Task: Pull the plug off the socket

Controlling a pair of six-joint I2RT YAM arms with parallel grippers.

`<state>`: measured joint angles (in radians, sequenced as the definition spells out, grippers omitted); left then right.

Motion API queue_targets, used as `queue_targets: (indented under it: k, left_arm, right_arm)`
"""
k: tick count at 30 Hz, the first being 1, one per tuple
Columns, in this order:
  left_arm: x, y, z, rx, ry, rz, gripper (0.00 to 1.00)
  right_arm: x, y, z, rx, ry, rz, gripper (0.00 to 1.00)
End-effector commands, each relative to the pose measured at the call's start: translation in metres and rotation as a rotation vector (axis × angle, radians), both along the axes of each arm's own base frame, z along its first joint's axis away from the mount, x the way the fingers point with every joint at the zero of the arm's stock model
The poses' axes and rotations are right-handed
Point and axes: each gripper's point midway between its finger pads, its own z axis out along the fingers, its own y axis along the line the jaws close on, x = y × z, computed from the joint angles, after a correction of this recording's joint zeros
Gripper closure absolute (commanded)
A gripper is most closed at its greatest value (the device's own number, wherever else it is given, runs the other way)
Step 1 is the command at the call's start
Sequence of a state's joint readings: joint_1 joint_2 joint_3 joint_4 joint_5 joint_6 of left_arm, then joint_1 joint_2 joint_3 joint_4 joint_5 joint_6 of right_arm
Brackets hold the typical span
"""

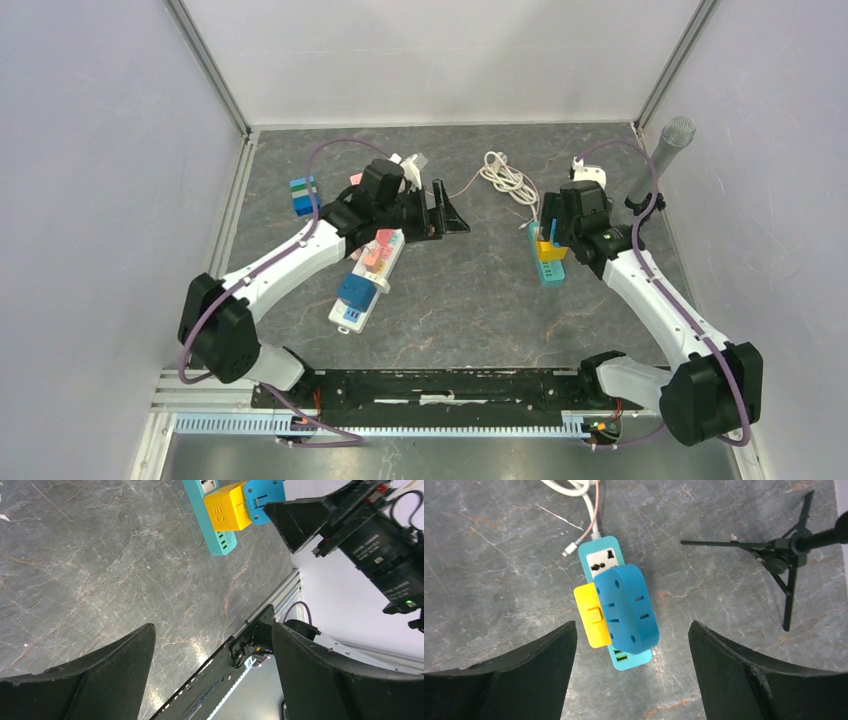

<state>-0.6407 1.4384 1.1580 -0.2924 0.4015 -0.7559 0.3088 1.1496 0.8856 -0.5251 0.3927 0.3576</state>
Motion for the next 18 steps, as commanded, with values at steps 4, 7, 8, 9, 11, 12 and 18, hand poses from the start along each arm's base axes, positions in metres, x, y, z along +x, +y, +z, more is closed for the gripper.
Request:
queue_targets:
  k: [4, 7, 8, 9, 11, 12, 18]
  left_arm:
    - [0.008, -0.033, -0.004, -0.053, 0.032, -0.023, 0.10]
    - [0.008, -0.046, -0.013, -0.048, 0.051, -0.047, 0.11]
    - [0.007, -0.051, -0.017, -0.045, 0.060, -0.054, 0.11]
    - [0.008, -0.056, -0.020, -0.046, 0.069, -0.057, 0.11]
    - [0.008, -0.069, -0.025, -0.057, 0.084, -0.072, 0.12]
    - [0.008, -0.076, -0.029, -0.058, 0.094, -0.077, 0.13]
    - [0.012, -0.123, -0.039, -0.082, 0.109, -0.119, 0.19]
  right_arm:
    - [0.016, 0.027, 0.005, 0.096, -0.053, 0.148, 0.32]
    - [0.013, 0.025, 0.004, 0.087, -0.043, 0.154, 0.47]
    - [0.012, 0.023, 0.002, 0.077, -0.034, 0.152, 0.51]
    - [0.011, 0.021, 0.000, 0.066, -0.024, 0.151, 0.52]
    - [0.009, 0.019, -0.005, 0.055, -0.015, 0.151, 0.57]
    - [0.009, 0.018, -0.006, 0.049, -0.014, 0.152, 0.58]
    - [0.012, 0.013, -0.018, 0.034, -0.011, 0.147, 0.70]
